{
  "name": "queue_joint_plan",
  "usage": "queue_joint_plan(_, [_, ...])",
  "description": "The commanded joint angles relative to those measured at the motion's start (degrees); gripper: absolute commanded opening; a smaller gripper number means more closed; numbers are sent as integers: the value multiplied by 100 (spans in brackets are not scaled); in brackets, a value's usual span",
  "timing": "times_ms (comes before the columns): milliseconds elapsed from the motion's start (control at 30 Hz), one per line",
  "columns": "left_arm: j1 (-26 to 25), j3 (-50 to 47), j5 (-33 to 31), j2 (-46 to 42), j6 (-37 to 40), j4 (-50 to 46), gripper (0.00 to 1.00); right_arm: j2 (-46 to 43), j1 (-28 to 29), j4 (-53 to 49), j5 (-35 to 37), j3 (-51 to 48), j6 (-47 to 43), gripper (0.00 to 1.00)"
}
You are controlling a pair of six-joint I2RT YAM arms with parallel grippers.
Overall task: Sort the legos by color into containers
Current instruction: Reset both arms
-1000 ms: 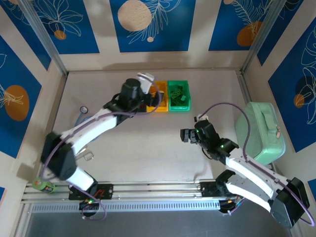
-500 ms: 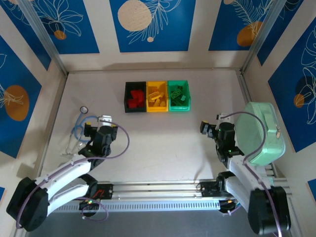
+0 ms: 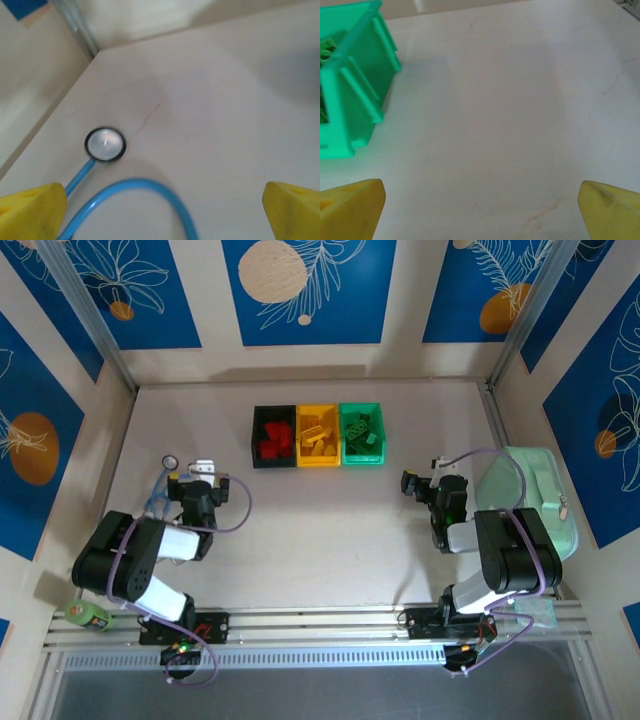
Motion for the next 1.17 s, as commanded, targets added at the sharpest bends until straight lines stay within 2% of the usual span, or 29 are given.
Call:
queue_joint_plan(0, [118,-412,1178,479,166,1764,100,-21,25,25,158,287,-74,99])
queue_joint_plan(33, [66,-260,910,744,270,1974,100,-33,-67,-516,60,600,14,99])
queue_joint_plan(67, [161,-44,1041,444,64,1132,100,87,-79,-523,64,740,24,99])
queue_joint_plan(100, [352,338,1321,146,-160,-162,100,46,-82,-584,48,704,20,99])
queue_joint_plan(133, [615,585,1768,229,-310,-574,100,30,-79,-610,51,714,11,99])
queue_joint_plan(167, [850,573,2162,291,-439,-476,100,49,-79,-541,61,702,1,99])
queue_joint_plan(200, [908,556,2260,206,-510,-585,100,34,-81,-609,51,709,12,99])
queue_joint_plan(533, [891,510,2282,227,-466,-425,100,32,-77,-569,55,693,6,99])
queue_joint_plan(633, [880,672,2630,254,-338,-732,100,32,-81,-572,55,700,6,99])
queue_joint_plan(833, [873,597,2671,230,-297,-604,100,49,-81,-655,2,753,-9,99])
queue_joint_plan(933, [904,799,2769,324,-319,-891,100,40,-54,-595,27,718,-41,99])
queue_joint_plan(1133, [911,612,2785,222,-316,-645,100,40,-53,-596,30,710,-39,99])
